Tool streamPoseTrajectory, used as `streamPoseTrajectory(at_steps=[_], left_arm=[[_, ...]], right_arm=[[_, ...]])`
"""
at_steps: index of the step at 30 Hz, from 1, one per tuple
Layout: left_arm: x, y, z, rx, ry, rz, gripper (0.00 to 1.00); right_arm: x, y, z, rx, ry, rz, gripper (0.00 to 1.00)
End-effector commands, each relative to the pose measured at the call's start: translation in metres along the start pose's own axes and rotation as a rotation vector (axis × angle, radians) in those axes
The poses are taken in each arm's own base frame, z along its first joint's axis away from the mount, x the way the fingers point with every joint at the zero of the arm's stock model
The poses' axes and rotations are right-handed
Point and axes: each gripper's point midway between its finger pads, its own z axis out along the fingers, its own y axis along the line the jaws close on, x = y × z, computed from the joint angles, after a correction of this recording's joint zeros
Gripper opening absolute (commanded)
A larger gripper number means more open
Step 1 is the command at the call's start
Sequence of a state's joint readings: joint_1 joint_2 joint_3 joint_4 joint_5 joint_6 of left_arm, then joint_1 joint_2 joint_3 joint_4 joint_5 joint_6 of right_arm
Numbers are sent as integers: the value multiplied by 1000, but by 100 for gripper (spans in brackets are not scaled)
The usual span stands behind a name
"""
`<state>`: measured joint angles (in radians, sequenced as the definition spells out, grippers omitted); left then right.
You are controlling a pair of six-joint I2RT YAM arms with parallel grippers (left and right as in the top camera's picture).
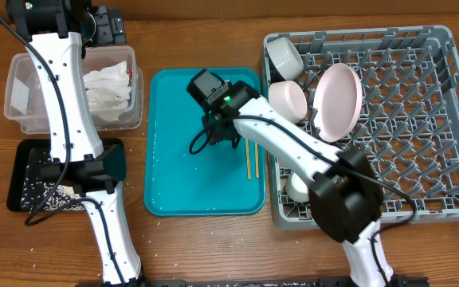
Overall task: Sort waste into correct bins and load items into the dishwasher
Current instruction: 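Move the right gripper to the chopsticks on the teal tray and grasp one, then lift the chopstick and lay it into the rack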
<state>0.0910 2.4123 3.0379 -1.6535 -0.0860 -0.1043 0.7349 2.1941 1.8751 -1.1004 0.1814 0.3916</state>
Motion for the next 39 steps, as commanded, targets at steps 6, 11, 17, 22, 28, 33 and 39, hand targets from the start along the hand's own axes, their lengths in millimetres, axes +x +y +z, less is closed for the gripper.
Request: streamPoseTrajectory(at_steps=[6, 11, 17, 22, 28, 33, 39], left_arm=[[-6, -5, -18, 18, -45, 3, 100], [-6, -5, -18, 18, -46, 3, 100], [-6, -5, -18, 18, -45, 3, 100], [-6, -5, -18, 18, -45, 3, 100], [-6, -5, -18, 18, -45, 3, 100], [-6, -5, -18, 18, -45, 3, 100], [-6, -5, -18, 18, -45, 3, 100]], right_arm=[[4, -17, 40, 40, 66, 35, 63], [13, -13, 55, -25, 129, 56, 54], [22, -9, 63, -103, 203, 86, 50], [19, -13, 63, -108, 201, 97, 49], [-6, -31, 42, 28, 86, 78, 54], [-8, -43, 40, 74, 78, 84, 59], [-1, -44, 46, 59, 109, 95, 59]])
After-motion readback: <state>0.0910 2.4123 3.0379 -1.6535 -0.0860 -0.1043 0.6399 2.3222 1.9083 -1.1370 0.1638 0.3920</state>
